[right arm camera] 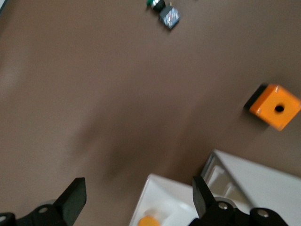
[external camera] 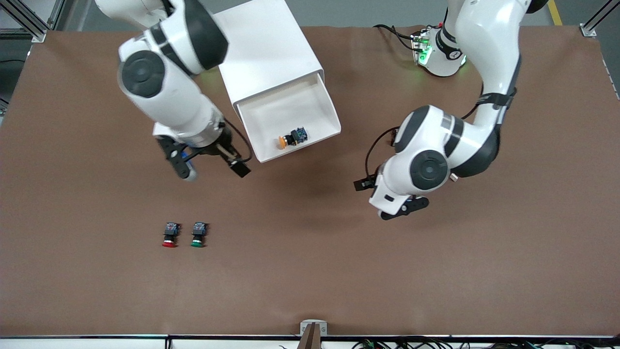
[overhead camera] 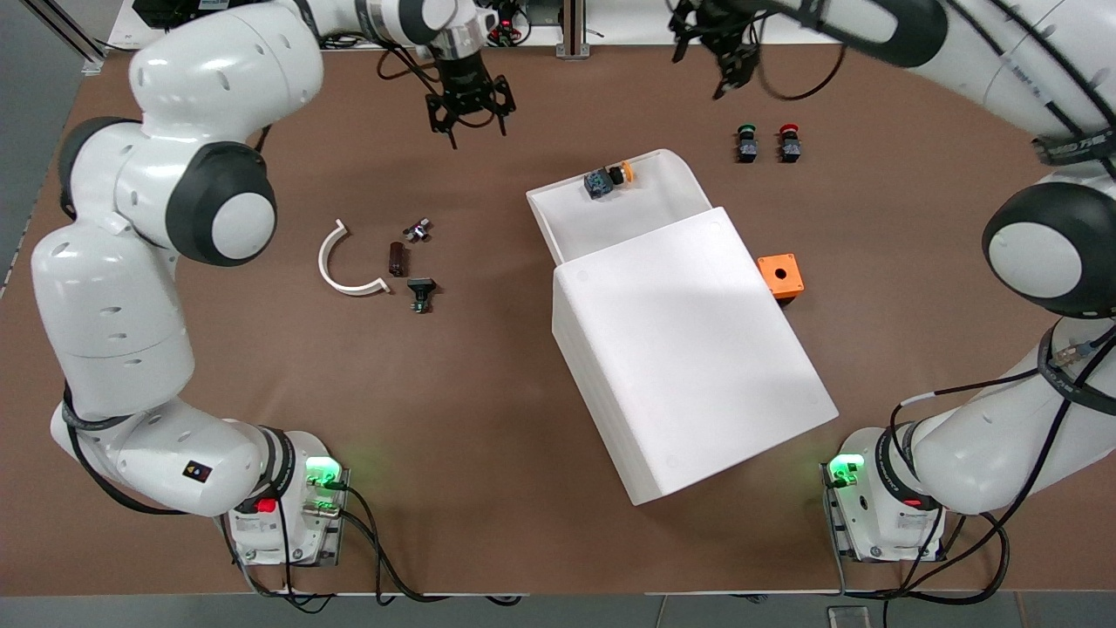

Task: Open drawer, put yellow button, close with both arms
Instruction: 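Carry the yellow button into the open drawer with the right gripper and release, then push the top drawer shut with the left gripper while the right gripper withdraws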

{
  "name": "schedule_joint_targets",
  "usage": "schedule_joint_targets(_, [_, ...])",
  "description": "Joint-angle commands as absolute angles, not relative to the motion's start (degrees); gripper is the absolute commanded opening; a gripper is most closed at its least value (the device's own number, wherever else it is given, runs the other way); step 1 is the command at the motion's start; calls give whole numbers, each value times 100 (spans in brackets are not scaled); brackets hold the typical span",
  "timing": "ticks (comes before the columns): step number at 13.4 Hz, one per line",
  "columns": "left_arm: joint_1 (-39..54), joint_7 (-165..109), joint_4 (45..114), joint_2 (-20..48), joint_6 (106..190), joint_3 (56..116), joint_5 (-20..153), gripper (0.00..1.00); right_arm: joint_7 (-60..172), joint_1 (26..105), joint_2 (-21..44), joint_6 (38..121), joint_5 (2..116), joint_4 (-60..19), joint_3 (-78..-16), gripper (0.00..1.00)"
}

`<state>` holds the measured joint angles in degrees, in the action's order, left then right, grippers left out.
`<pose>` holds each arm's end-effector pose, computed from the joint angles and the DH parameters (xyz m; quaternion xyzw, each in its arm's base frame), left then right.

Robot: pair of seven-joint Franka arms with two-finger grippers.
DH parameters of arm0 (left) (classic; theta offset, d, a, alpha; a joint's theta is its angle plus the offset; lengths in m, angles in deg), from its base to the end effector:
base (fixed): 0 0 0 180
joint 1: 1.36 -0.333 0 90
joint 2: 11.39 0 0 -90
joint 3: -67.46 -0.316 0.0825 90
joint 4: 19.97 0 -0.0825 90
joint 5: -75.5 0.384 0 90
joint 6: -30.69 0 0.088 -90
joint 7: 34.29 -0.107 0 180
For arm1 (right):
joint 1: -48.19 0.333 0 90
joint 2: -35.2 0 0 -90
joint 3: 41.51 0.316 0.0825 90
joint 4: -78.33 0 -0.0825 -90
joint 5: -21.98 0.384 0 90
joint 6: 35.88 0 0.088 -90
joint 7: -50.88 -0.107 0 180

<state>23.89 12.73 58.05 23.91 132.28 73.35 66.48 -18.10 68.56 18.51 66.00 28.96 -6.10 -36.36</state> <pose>0.5994 -0.3618 0.3478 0.9753 0.1661 -0.1443 0.0186 0.5868 0.2839 0.5146 -0.9212 0.3823 0.0484 0.0545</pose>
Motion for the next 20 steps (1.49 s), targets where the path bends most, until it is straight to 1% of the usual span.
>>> schedule_joint_targets(1, [2693,1798,5763,2421,13387,7317,6505,100,46,6106,1990,6309,2901,-543,-3536,100])
schedule_joint_targets(3, [2869,2142,5763,2412,13510,7317,6137,100,656,5717,2112,5984,2848,-551,-3553,100])
schedule_joint_targets(6, [3317,2230,5763,2430,13545,7317,6004,100,2244,5251,2271,5966,2480,-578,-3571,100])
schedule_joint_targets(8, [3484,2528,5763,2412,13598,7317,5855,100,3141,4961,2438,5974,2479,-621,-3658,100])
schedule_joint_targets(10, [3782,2704,5781,2395,13590,7317,5793,100,3995,4960,2788,6035,2514,-954,-4061,100])
schedule_joint_targets(13, [4169,3258,5807,2360,13563,7334,5713,100,4884,4969,3377,6114,2514,-1437,-4431,100])
schedule_joint_targets(17, [4381,4013,5912,2377,13519,7773,5713,100,4930,5047,3940,6343,2348,-1957,-4485,100])
schedule_joint_targets(20, [4636,4883,5974,2368,13502,7818,5713,100,4913,5118,3959,6317,2277,-1879,-4459,100])
